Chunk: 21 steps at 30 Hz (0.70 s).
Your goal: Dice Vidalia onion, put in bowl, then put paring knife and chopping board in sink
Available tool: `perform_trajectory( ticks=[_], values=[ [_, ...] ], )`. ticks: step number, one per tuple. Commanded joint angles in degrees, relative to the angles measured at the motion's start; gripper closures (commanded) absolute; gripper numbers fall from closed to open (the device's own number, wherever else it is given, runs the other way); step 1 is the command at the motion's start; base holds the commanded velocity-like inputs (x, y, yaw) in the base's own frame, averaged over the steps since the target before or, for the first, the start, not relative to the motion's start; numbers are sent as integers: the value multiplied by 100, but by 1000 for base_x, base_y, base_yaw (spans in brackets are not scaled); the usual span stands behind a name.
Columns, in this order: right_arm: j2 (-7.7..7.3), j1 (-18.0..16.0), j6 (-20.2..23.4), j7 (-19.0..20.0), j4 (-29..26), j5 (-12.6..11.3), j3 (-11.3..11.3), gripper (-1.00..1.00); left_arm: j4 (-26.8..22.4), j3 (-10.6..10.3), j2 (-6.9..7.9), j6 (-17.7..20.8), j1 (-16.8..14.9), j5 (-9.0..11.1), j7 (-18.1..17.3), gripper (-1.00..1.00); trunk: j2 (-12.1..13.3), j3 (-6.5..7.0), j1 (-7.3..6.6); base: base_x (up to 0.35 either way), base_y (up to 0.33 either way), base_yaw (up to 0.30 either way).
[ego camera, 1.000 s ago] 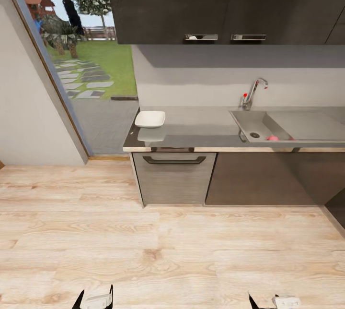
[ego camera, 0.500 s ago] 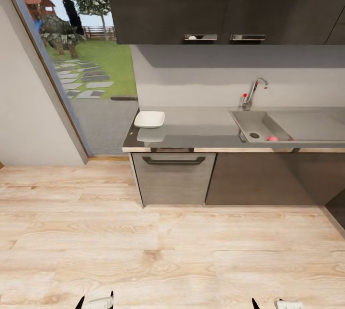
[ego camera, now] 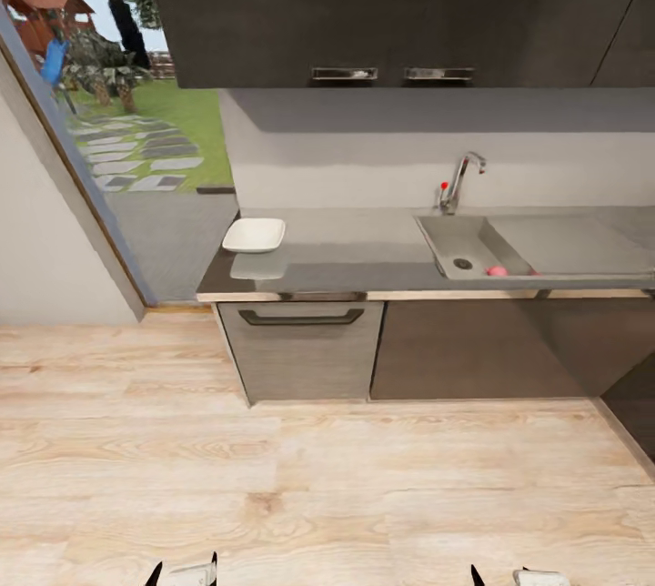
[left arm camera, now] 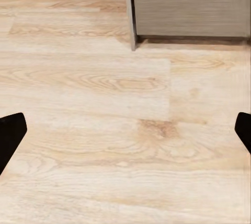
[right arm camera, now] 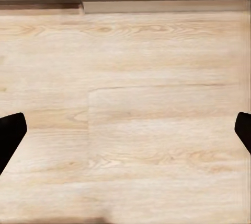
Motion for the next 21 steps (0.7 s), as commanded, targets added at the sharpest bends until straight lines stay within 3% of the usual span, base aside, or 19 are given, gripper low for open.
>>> perform_trajectory(
  ticks=[1,21],
  values=[
    [4,-4,-15,56,5,-46,-19,-100,24,-51,-3,-34,-11,56,0,-100,-11,-5,4,87,-304,-171],
    [9,-4,-18,51,4,-49,-28,-100,24,-42,28,-37,-11,56,0,-100,-11,128,4,91,-309,-193]
  ],
)
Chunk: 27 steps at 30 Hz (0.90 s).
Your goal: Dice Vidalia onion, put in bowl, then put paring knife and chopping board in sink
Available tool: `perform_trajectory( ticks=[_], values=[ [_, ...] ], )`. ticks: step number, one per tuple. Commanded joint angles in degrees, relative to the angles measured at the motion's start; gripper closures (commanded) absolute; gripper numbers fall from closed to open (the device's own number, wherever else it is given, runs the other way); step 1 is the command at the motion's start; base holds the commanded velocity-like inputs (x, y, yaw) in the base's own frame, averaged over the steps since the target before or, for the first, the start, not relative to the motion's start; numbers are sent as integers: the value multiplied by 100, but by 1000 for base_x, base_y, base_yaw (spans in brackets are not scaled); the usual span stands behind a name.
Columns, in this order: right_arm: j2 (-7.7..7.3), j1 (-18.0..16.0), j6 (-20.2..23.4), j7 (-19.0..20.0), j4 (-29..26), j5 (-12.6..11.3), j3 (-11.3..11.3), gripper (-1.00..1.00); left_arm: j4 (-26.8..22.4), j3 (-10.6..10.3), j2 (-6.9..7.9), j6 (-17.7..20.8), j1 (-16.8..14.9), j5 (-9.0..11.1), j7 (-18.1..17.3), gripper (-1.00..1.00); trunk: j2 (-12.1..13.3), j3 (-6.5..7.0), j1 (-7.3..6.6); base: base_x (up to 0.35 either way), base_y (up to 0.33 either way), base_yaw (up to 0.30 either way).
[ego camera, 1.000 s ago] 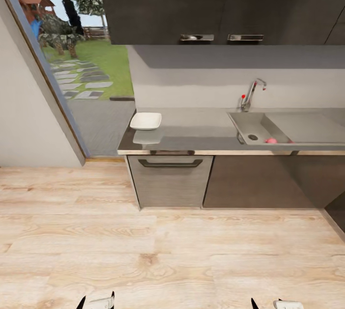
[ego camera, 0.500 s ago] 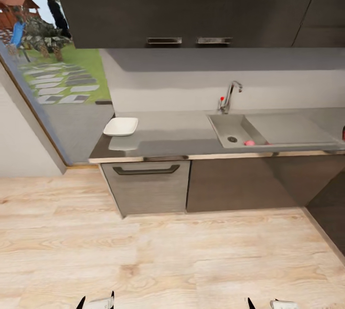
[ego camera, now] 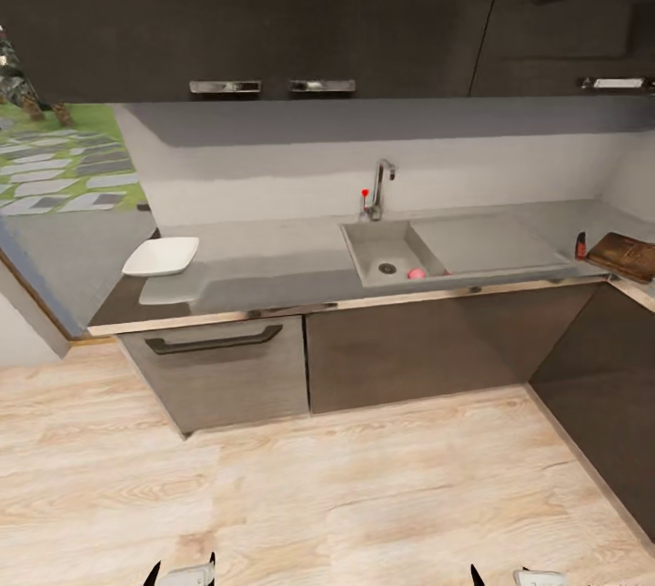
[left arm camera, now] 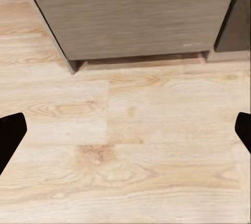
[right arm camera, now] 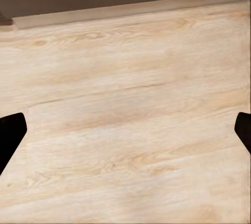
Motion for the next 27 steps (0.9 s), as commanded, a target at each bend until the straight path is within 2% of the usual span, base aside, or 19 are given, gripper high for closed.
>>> perform_trajectory(
  ticks=[1,12,18,27],
  values=[
    [1,-4,-16,57,6,-46,-19,-100,24,-51,-2,-34,-11,56,0,-100,-11,-4,4,95,-309,-197],
    [3,-4,-18,53,6,-39,-19,-100,24,-51,2,-33,-11,56,0,-100,-11,70,4,98,-284,-196],
    [5,-4,-16,50,12,-37,-19,-100,24,-51,2,-30,-11,56,0,-100,-11,105,4,51,-85,-145],
    [8,-4,-14,49,14,-30,-19,-100,24,-51,2,-26,-11,56,0,-100,-11,114,4,36,-74,-23]
  ],
)
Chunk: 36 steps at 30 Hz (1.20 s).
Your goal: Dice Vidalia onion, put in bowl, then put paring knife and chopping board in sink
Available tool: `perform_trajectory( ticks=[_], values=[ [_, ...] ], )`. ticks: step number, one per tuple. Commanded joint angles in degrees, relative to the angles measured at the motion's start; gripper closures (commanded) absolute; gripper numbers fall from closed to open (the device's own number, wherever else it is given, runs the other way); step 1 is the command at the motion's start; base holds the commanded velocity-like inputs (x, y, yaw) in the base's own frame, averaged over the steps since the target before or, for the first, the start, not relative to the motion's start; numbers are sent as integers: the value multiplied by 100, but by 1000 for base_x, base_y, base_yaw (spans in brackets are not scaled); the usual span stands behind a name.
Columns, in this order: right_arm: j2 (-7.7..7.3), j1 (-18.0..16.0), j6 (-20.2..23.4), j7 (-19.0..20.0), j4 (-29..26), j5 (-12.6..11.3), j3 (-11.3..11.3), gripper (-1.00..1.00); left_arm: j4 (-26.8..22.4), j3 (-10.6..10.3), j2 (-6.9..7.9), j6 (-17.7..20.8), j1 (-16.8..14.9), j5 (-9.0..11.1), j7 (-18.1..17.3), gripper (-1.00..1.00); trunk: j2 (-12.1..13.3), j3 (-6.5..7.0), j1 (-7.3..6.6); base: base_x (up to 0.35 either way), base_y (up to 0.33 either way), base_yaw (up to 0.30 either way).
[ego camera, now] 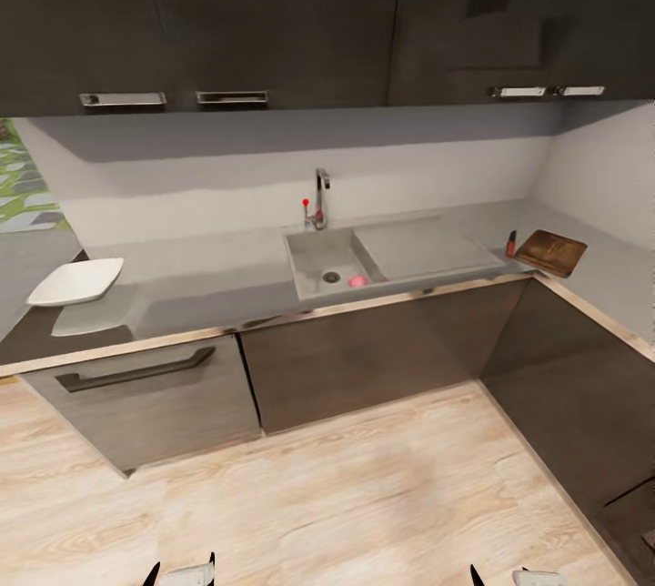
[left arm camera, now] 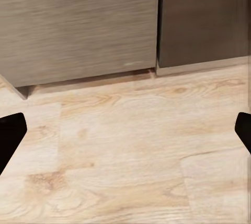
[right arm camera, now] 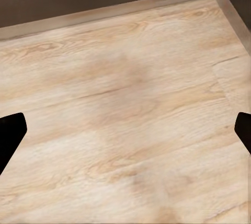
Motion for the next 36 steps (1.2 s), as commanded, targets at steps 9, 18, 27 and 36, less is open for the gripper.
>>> perform_trajectory(
  ticks=[9,18,27,36],
  values=[
    [2,-4,-15,57,5,-42,-20,-100,23,-51,-3,-32,-11,56,3,-100,-12,-11,4,158,-256,-1],
    [-3,-4,-17,57,5,-42,-20,-100,23,-58,-32,-32,-11,56,8,-100,-12,-11,4,90,-135,0],
    [-4,-4,-14,57,5,-42,-20,-100,23,-59,-38,-32,-11,56,8,-100,-12,-11,4,5,-8,0],
    [2,-4,-14,57,5,-42,-20,-100,23,-59,-32,-32,-11,56,9,-100,-12,-11,4,0,0,0]
  ],
)
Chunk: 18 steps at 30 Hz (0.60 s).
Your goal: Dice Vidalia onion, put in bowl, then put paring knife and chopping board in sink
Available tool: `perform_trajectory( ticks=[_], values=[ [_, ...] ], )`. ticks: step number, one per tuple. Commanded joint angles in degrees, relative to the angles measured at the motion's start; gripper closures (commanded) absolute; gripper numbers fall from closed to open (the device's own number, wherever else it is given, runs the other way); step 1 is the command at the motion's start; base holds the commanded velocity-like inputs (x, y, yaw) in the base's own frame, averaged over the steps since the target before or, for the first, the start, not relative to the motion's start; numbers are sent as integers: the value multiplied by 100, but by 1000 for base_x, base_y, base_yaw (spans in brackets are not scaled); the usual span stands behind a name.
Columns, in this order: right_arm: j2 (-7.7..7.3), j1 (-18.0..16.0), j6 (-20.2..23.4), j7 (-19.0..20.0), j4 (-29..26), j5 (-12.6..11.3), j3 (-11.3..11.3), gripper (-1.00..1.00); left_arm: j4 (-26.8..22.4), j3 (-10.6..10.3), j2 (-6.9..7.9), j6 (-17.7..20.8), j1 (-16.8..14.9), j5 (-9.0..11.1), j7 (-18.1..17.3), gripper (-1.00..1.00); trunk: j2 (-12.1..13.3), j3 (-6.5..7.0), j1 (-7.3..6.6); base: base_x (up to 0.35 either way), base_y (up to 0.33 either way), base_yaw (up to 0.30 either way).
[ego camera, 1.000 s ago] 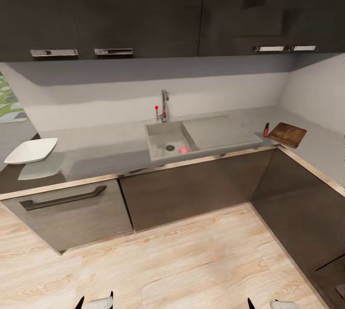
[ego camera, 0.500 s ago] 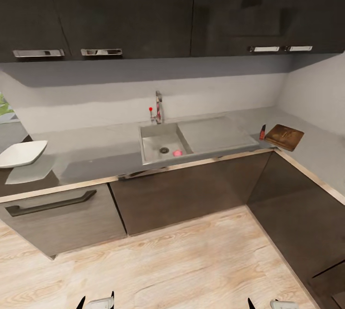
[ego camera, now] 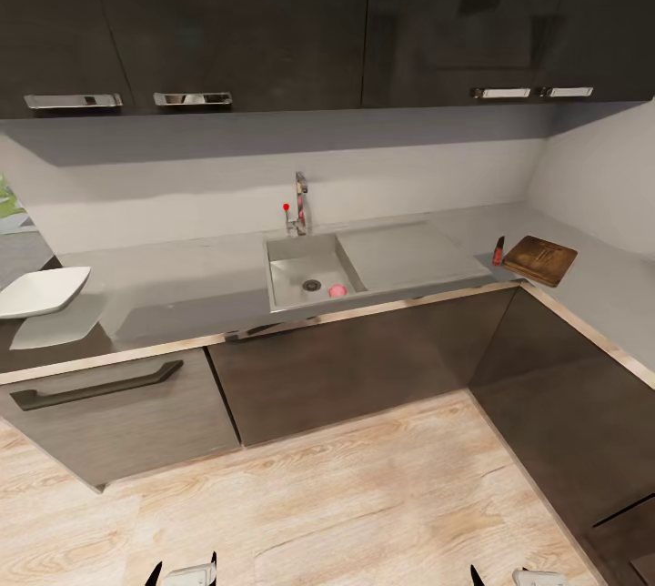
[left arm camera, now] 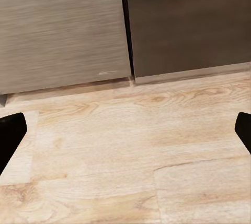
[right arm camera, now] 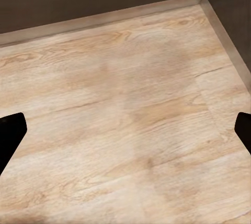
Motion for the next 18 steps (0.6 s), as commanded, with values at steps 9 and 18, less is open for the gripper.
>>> perform_trajectory(
  ticks=[9,18],
  values=[
    [-2,-4,-14,58,7,-44,-21,-100,22,-51,-9,-6,-11,56,-1,-100,-11,-11,3,0,0,0],
    [1,-4,-14,58,13,-44,-21,-100,22,-49,-10,252,-11,56,-1,-100,-11,-11,3,0,0,0]
  ],
)
